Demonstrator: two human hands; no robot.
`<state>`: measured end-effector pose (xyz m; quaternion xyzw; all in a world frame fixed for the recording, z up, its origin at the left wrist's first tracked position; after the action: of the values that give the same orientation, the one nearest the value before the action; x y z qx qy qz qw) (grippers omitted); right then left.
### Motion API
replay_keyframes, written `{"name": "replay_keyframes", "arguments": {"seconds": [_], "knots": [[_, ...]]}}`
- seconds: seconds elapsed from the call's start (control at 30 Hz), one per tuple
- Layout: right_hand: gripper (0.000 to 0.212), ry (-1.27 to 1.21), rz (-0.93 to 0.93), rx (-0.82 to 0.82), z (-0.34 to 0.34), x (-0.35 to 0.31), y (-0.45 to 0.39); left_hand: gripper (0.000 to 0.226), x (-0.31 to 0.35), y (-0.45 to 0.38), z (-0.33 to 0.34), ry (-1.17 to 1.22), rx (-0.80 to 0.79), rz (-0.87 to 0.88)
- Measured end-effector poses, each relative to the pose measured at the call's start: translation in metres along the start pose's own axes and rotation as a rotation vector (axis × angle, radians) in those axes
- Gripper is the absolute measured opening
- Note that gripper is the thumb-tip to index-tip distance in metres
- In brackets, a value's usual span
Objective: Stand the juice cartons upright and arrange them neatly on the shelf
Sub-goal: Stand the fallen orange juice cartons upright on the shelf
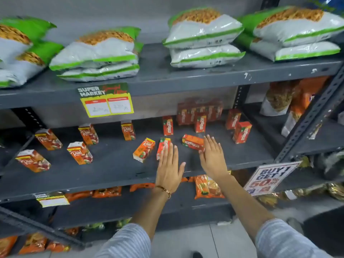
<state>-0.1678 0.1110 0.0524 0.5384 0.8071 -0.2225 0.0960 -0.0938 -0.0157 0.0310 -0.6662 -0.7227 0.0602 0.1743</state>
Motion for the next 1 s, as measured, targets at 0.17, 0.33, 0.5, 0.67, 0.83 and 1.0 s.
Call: {"name": "replay_keyframes", "arguments": {"seconds": [0.17,0.33,0.5,0.67,0.83,1.0], "knots": [[0.051,-0.023,0.019,-0.23,0.038,0.031,-0.04,0.063,-0.006,-0.009,0.064,0.016,-0.171,-0.062],[0.051,-0.169,0.06,-0.34,0.055,0.044,-0.073,0.064,-0.015,-0.025,0.105,0.043,-0.28,-0.082],[0.042,-0.172,0.055,-0.391,0.071,0.039,-0.093,0.066,-0.018,-0.026,0.118,0.024,-0.275,-0.108],[0.028,-0.05,0.003,-0.44,0.079,0.035,-0.102,0.064,-0.017,-0.026,0.116,0.023,-0.246,-0.095],[0.034,-0.048,-0.003,-0.459,0.079,0.039,-0.107,0.064,-0.02,-0.026,0.119,0.027,-0.258,-0.099],[0.027,-0.568,0.308,-0.473,0.08,0.073,-0.1,0.064,-0.021,-0.025,0.12,0.021,-0.26,-0.1]]}}
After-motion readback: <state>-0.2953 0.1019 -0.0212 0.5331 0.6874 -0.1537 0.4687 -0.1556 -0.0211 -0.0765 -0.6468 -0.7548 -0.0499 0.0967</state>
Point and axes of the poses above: each hand's wrist, its own y-axis away from the middle knuckle, its own z-axis out of the palm, x = y × z, the point moved 10 cm from there along -y, towards the middle knuckle, and after that the axes turned 3 degrees about z, right-handed, at the moved point
